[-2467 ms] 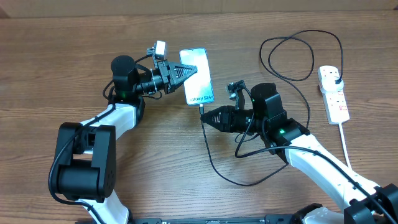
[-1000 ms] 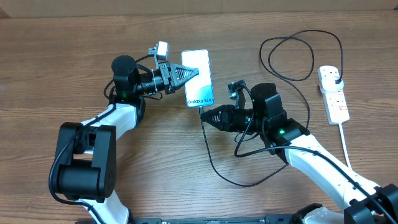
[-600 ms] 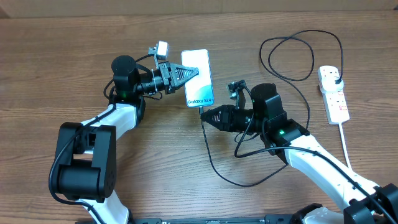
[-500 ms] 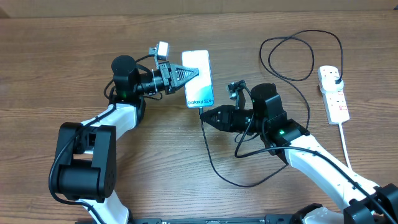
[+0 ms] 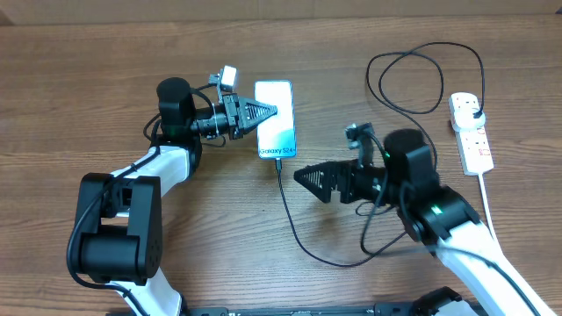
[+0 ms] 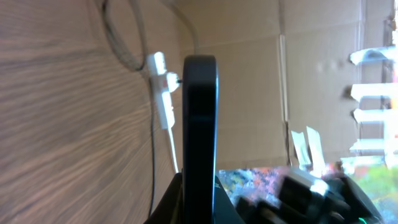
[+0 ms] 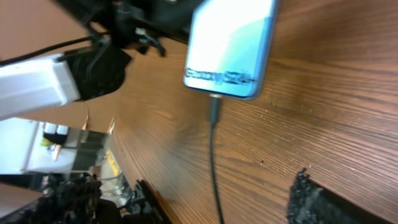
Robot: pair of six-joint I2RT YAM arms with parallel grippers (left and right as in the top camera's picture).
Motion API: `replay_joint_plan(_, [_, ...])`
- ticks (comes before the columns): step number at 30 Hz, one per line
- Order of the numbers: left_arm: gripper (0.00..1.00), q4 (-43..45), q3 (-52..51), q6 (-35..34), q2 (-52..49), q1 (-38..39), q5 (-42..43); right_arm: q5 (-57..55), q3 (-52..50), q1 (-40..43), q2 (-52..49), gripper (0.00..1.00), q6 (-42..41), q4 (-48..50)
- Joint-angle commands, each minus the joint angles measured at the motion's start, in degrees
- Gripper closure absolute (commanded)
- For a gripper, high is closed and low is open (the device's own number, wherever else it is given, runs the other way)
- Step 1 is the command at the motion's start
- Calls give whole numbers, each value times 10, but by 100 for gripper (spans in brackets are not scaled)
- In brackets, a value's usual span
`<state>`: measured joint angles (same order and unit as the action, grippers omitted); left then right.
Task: Plug charger to phone and switch on socket
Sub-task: 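Lower the phone flat onto the table with the left gripper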
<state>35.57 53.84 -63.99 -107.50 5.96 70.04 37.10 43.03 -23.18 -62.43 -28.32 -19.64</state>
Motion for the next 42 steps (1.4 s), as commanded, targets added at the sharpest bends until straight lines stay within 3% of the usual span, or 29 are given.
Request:
replay_joint_plan(1, [96, -56, 9, 80, -1, 15, -40, -57, 3, 2, 41, 0, 40, -30])
replay_joint_plan(10, [96, -256, 31, 228, -1, 58, -160, -110, 3, 2, 65, 0, 59, -105])
replay_joint_plan(20, [96, -436, 104, 322, -1, 82, -285, -110, 3, 2, 65, 0, 59, -105])
replay_joint_plan(26, [96, -464, 110, 330, -2, 85, -329, -114, 3, 2, 65, 0, 59, -107])
replay_joint_plan(42, [96, -474, 111, 308, -72, 85, -330, -114, 3, 2, 65, 0, 59, -117])
